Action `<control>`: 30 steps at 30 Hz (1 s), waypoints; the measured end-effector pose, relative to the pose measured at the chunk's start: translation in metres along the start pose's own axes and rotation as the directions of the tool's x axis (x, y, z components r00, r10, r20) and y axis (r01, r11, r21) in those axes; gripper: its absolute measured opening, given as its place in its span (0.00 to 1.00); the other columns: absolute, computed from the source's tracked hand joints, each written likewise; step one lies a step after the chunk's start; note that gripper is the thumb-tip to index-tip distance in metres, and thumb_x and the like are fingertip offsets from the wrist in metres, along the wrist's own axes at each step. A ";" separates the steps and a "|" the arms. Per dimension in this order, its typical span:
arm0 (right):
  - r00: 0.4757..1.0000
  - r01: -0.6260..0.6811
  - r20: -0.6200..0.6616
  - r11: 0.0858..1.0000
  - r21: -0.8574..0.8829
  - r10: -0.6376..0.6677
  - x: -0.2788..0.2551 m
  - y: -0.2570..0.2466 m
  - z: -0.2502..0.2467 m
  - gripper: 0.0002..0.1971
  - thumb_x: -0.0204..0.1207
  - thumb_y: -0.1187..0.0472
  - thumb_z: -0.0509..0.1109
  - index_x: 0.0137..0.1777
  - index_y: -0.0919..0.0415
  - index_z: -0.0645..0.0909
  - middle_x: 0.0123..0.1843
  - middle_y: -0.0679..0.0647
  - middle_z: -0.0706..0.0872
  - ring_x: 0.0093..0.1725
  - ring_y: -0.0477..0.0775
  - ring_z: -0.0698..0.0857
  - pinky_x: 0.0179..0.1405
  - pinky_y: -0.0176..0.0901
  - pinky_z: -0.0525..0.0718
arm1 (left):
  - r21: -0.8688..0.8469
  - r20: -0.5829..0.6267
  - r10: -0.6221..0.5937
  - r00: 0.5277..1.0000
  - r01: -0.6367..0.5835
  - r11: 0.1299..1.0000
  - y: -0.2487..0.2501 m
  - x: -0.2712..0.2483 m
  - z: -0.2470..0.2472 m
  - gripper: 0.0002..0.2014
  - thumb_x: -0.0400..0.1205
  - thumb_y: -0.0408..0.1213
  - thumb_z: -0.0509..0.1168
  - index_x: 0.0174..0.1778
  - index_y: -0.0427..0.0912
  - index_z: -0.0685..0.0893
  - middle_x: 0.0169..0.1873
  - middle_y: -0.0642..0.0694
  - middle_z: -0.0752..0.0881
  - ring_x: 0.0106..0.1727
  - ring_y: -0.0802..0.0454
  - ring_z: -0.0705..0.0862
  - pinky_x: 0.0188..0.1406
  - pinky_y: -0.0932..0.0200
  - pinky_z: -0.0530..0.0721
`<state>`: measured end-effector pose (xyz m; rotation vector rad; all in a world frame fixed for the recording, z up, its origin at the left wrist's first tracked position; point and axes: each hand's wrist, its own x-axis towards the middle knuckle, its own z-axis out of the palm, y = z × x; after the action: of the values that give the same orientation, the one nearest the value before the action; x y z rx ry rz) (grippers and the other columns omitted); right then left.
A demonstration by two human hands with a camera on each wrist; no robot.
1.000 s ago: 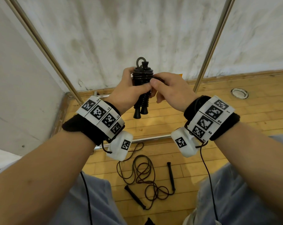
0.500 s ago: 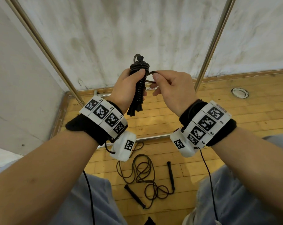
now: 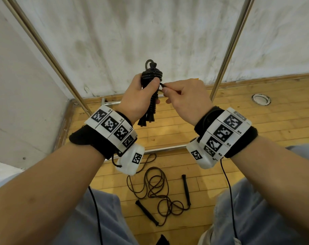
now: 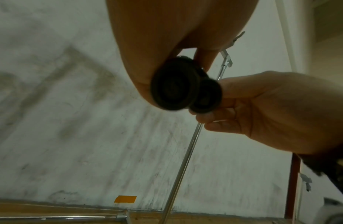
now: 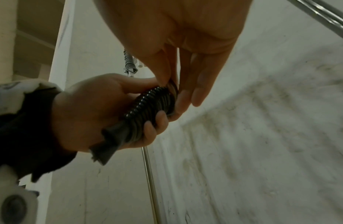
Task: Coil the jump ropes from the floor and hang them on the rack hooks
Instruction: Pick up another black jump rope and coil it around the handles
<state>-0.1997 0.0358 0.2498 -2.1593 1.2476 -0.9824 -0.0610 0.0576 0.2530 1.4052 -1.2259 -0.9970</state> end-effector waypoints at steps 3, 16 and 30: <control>0.999 -0.026 0.038 0.999 -0.025 0.027 0.002 0.000 -0.003 0.15 0.80 0.59 0.63 0.39 0.66 0.87 0.34 0.61 0.88 0.38 0.60 0.86 0.43 0.52 0.83 | 0.083 0.005 0.023 1.000 -0.024 0.996 -0.003 -0.001 0.002 0.15 0.85 0.44 0.60 0.65 0.45 0.70 0.44 0.49 0.82 0.37 0.53 0.85 0.34 0.53 0.85; 0.998 0.037 0.049 0.986 -0.161 -0.030 0.001 -0.006 -0.003 0.15 0.82 0.58 0.60 0.43 0.64 0.86 0.38 0.58 0.88 0.40 0.57 0.87 0.47 0.52 0.84 | 0.059 -0.109 -0.023 0.994 0.029 0.998 -0.004 0.000 0.010 0.14 0.87 0.45 0.56 0.63 0.40 0.73 0.37 0.43 0.83 0.31 0.48 0.80 0.28 0.55 0.81; 0.975 -0.224 0.079 0.917 0.331 0.209 0.005 -0.002 -0.007 0.10 0.74 0.57 0.73 0.35 0.60 0.88 0.28 0.53 0.88 0.28 0.49 0.88 0.36 0.47 0.90 | 0.213 0.018 0.206 0.978 -0.205 0.955 -0.005 -0.015 0.009 0.12 0.74 0.39 0.65 0.51 0.59 0.79 0.38 0.58 0.85 0.33 0.65 0.81 0.28 0.71 0.76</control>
<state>-0.2021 0.0327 0.2576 -1.7290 1.1704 -0.9707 -0.0711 0.0706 0.2458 1.4067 -1.4787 -0.7347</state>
